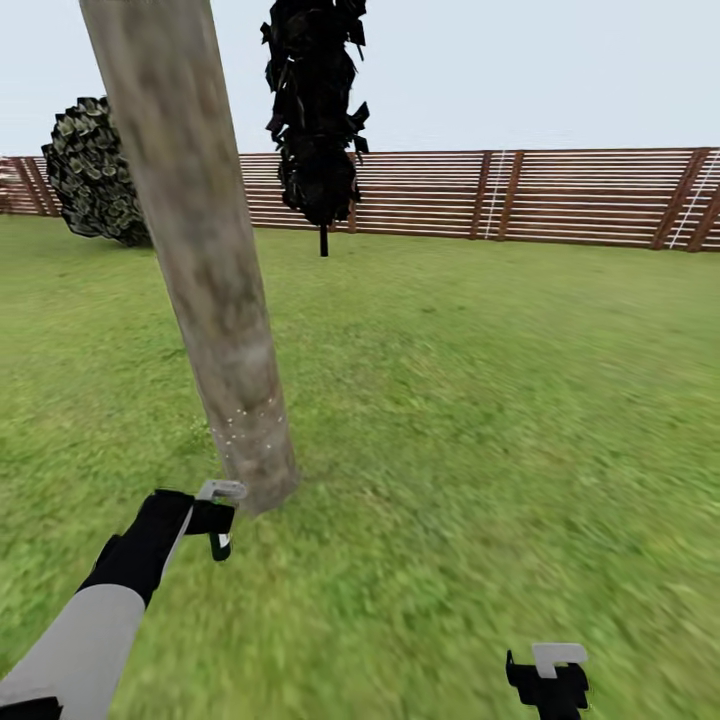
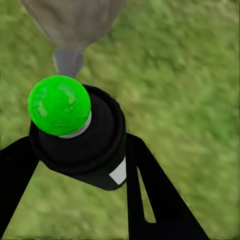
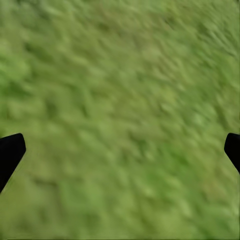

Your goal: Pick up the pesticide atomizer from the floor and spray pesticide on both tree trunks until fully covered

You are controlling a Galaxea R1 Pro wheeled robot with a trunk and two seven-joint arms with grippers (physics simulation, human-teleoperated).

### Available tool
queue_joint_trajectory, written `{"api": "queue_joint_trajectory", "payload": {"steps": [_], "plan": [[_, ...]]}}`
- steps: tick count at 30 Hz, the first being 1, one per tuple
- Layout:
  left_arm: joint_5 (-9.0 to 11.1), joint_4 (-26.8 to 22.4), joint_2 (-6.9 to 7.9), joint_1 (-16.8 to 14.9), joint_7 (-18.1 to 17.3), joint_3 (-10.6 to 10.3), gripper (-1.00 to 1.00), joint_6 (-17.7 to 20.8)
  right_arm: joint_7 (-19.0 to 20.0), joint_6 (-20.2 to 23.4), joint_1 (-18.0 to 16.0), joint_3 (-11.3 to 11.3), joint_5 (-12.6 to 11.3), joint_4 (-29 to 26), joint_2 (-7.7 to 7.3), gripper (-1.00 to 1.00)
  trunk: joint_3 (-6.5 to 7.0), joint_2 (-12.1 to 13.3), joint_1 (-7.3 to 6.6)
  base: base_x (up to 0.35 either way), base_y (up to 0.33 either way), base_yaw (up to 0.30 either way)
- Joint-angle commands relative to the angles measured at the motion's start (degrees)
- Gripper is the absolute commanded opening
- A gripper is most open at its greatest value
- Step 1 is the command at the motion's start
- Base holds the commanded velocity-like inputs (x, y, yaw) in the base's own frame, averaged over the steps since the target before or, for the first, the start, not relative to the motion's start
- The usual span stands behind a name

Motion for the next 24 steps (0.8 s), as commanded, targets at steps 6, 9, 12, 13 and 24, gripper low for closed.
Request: {"api": "queue_joint_trajectory", "payload": {"steps": [6,9,12,13,24], "plan": [[-0.6,2.9,0.70,1.1,3.7,1.2,-1.00,-3.9,-0.3,-0.2,0.0,-0.4,0.6,0.0,0.01,1.00,-0.05,0.0,-0.01,0.000,0.000,0.276],[-0.2,2.7,0.08,1.2,7.7,1.2,-1.00,-4.4,-0.3,-0.2,0.0,-0.4,0.6,0.0,0.01,1.00,-0.05,0.0,-0.01,0.000,0.000,0.233],[-0.2,2.2,-0.97,1.2,8.4,1.2,-1.00,-4.5,-0.3,-0.2,0.0,-0.4,0.6,0.0,0.01,1.00,-0.05,0.0,-0.01,0.000,0.000,0.067],[-0.1,2.5,-1.64,1.2,8.6,1.3,-1.00,-4.6,-0.3,-0.2,0.0,-0.5,0.6,0.0,0.01,1.00,-0.05,0.0,-0.01,0.000,0.000,0.011],[2.9,2.3,-2.29,1.2,8.5,1.3,-1.00,-4.7,-0.2,-0.2,0.0,-0.5,0.6,0.0,0.00,1.00,-0.05,0.0,-0.01,0.148,-0.106,0.001]]}}
